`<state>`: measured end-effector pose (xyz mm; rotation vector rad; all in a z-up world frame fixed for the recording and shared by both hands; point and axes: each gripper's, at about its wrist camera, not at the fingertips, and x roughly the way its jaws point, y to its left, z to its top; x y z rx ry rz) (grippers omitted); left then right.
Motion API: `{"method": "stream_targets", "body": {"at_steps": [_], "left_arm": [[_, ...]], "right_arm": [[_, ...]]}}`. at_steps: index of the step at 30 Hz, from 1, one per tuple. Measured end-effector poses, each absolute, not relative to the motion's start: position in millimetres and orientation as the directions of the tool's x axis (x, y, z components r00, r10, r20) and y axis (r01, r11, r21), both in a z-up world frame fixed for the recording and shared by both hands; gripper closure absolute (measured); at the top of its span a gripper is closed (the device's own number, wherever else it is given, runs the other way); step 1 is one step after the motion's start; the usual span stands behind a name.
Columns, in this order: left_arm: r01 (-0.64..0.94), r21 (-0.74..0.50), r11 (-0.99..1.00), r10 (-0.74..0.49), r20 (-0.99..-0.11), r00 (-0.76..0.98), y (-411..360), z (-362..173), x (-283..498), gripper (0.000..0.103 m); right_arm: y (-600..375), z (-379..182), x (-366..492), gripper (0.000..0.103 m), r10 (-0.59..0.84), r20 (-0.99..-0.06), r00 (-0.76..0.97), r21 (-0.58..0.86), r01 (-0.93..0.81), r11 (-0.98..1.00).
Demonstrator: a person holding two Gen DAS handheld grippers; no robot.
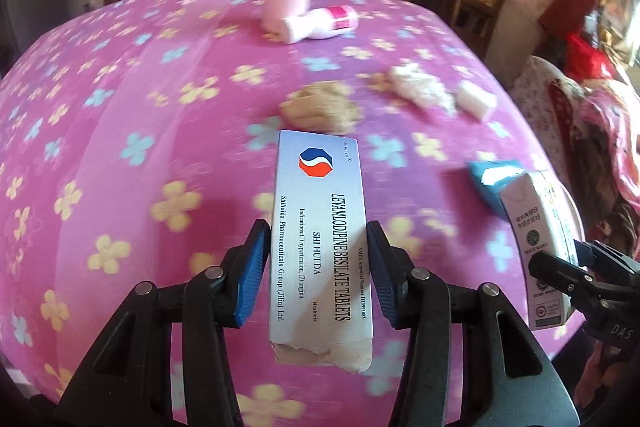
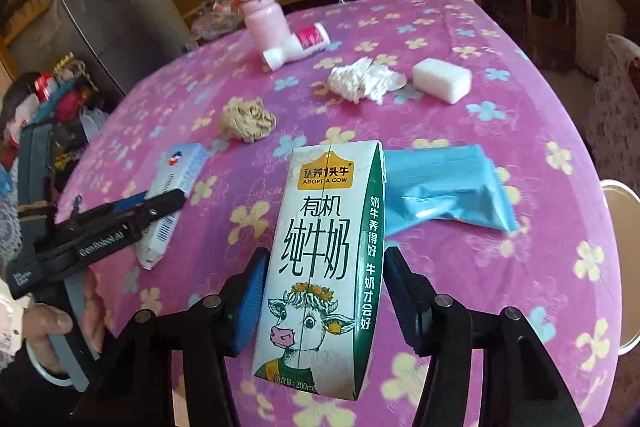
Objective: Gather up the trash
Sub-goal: 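Carry the medicine box and milk carton over the white bucket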
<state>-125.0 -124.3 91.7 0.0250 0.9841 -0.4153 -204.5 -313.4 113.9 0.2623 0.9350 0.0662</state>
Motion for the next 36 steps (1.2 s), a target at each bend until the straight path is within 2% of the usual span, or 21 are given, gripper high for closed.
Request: {"method": "stream_targets", "body": {"at_steps": [12,36], "left_arm": [[0.506,-0.160,0.848,-0.421,-0.783,0.458,-226.1,120.5,-160.4,0.057],[0.703,-0.126,0.700,-0.497,-0.793,0.352,-403.8,121.3,-213.8,0.056]], "right_arm": [[-402.7,144.0,-262.5,0.047,0.056,-0.736,0.675,0.259,0.205,0.944],[-541.2,123.1,-337.8,0.047,-0.114,-0.759,0.641,0.260,0.459,0.849]]}}
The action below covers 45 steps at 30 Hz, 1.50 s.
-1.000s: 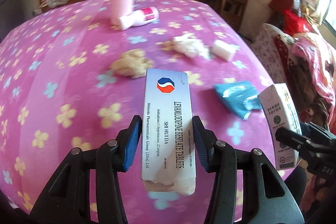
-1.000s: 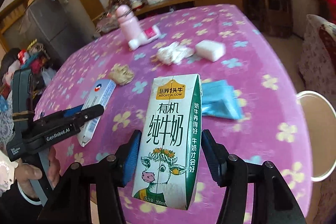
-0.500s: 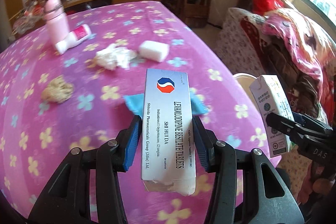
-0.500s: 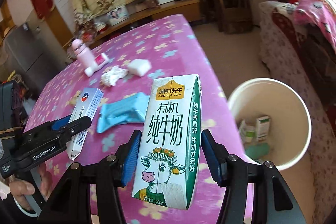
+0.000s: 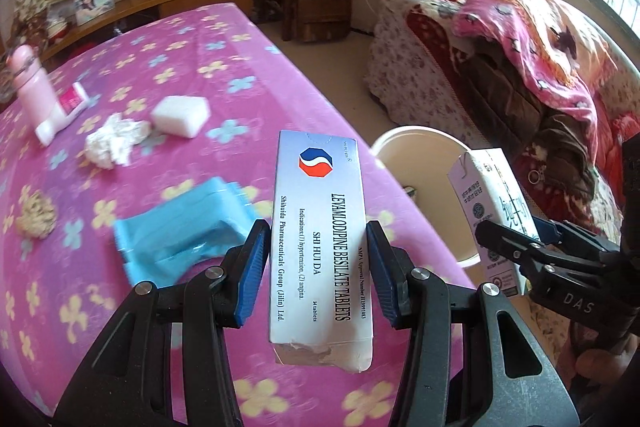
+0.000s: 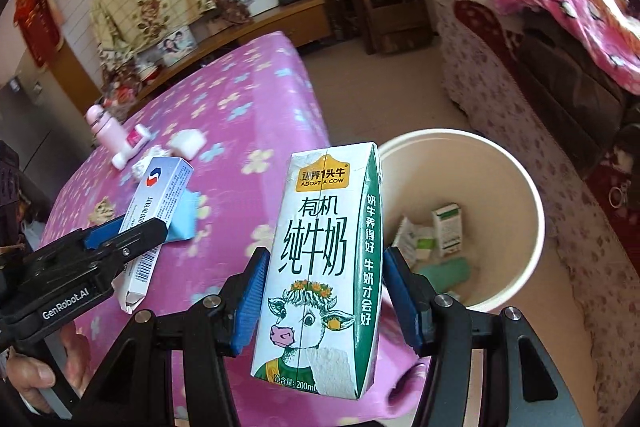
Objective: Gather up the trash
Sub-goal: 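Carry the medicine box and milk carton over the white bucket, then open both tools to drop the medicine box and milk carton into the bucket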
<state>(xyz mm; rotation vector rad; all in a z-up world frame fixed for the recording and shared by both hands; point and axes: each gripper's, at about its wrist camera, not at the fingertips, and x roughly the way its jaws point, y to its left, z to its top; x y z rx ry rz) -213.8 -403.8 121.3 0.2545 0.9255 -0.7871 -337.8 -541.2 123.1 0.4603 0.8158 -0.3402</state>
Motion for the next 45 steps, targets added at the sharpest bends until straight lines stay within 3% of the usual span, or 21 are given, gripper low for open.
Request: {"method": "stream_targets", "body": {"at_steps": [15,34,36,41,45], "left_arm": [[0.762,-0.156,0.628,-0.524,-0.809,0.266,-480.7,101.7,-227.0,0.056],[0.781,-0.206,0.590,-0.557,-0.804,0.208,-509.8,82.4,-226.0,0.055],[0.776,-0.235,0.585,-0.575,-0.795,0.193,-509.0,81.7,-224.5,0.055],[0.763,-0.273,0.585,-0.586,-0.793,0.165,-506.4,78.8,-220.7,0.054],[0.757,-0.304,0.578,-0.603,-0.784,0.145,-504.3,79.7,-219.9,0.042]], "right_arm": [[-600.6,95.0,-356.8,0.047,-0.165,-0.787,0.595,0.265,0.567,0.780],[-629.0,69.9,-351.3,0.047,-0.198,-0.805,0.559,0.272,0.644,0.715],[-632.9,67.9,-351.5,0.035,-0.199,-0.808,0.555,0.283,0.661,0.695],[-631.9,64.8,-353.9,0.033,-0.211,-0.816,0.538,0.270,0.678,0.684],[-630.2,60.9,-356.2,0.033,-0.191,-0.824,0.533,0.283,0.680,0.677]]}}
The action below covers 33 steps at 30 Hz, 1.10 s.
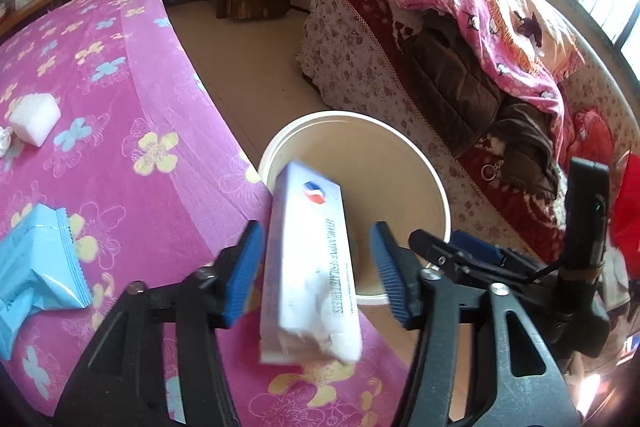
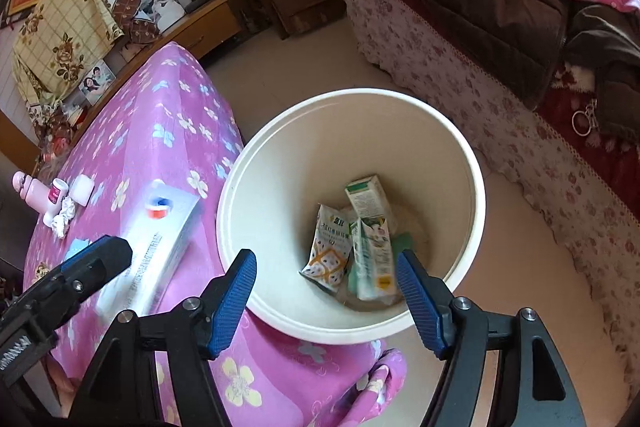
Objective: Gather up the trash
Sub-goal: 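Open both tools to drop the medicine box and milk carton into the bucket, then move the open left tool back to the blue wet-wipe packet on the table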
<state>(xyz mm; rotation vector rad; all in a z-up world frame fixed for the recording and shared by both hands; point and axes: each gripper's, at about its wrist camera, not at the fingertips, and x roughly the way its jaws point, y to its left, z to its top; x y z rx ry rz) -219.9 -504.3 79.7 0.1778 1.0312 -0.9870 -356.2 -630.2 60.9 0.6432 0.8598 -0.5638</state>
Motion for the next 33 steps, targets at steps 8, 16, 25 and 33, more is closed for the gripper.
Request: {"method": "stream_targets", "body": {"at_steps": [8,16,25,33], "left_arm": [[0.749,-0.295,0.593,-0.604,-0.779,0.170,-495.4,83.7,-220.1,0.039],[0.735,-0.256,0.628,-0.574,-0.790,0.215,-478.0,84.3,-218.8,0.039],[0.721,-0.214,0.659,-0.553,-0.787,0.272,-444.6,96.7,-209.5,0.039],[0.646,-0.029,0.763,-0.402,-0.805,0.438,-393.9,108.4,-146.6,0.039]], "right_arm": [[-627.9,65.3,-362.4,0.033,-0.195,-0.826,0.529,0.279,0.684,0.674],[-611.5,67.6,-357.7,0.033,-0.177,-0.826,0.535,0.280,0.662,0.695],[-582.6,74.9,-345.2,0.033,-0.155,-0.825,0.543,0.275,0.626,0.730],[-556.0,95.1,-335.2,0.033,-0.139,-0.805,0.576,0.280,0.576,0.768]]}}
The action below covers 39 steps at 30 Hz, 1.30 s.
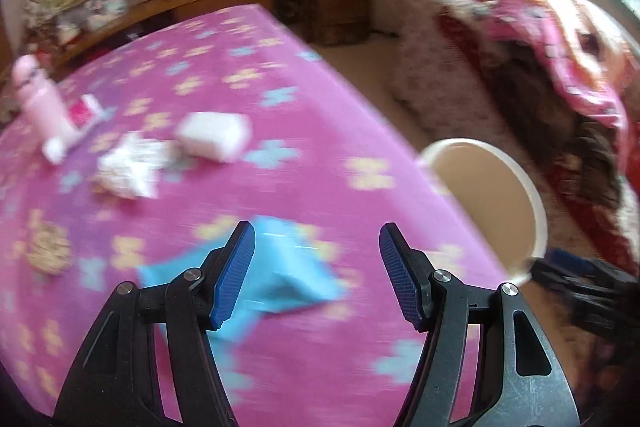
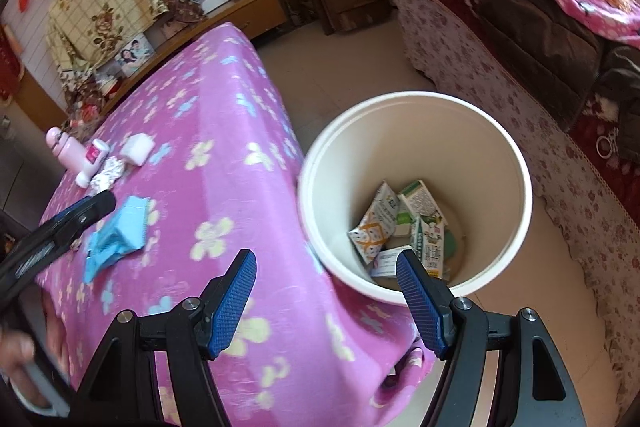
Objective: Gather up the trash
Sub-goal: 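Move the open left tool back to the blue wet-wipe packet on the table, then close the left tool on the blue wet-wipe packet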
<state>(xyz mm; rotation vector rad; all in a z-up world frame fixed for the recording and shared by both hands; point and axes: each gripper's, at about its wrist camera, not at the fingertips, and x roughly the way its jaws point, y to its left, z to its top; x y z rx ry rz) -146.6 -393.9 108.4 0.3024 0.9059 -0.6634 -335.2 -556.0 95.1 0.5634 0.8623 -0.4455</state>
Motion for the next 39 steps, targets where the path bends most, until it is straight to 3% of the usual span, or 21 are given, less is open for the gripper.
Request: {"method": "stream_targets", "body": {"at_steps": [8,12,21,24,39], "left_arm": [[0.478,-0.137,0.868,-0.342,-0.862,0.374,-327.1,70.1,-68.5,0.040],[0.501,-0.278,0.820,-0.444,-0.861,0.249,-311.1,58.3,-76.5,0.039],[0.627,-0.438,0.644,-0.593,-0.804,0.048,-307.0,75.0,-133.4,0.039],[0.680,-0.420,0.601,-0.596,-0.802,0.031,-318.4,83.4,-148.6,0.030],[0.803,-0.223,0.553,-0.519,-0.846,0.122,-365.3,90.1,-157.4,0.030]], "right_arm": [[-524.0,105.4,-313.2,0.032,-0.098,-0.799,0.593,0.269,0.499,0.824],[-518.6,104.6,-307.9,0.032,-0.088,-0.802,0.590,0.268,0.488,0.831],[-515.5,98.8,-303.5,0.032,-0.072,-0.810,0.582,0.276,0.488,0.828],[-515.1,98.6,-303.8,0.032,-0.071,-0.810,0.582,0.278,0.488,0.827],[-524.0,96.7,-312.2,0.031,-0.073,-0.810,0.582,0.297,0.515,0.804]]}}
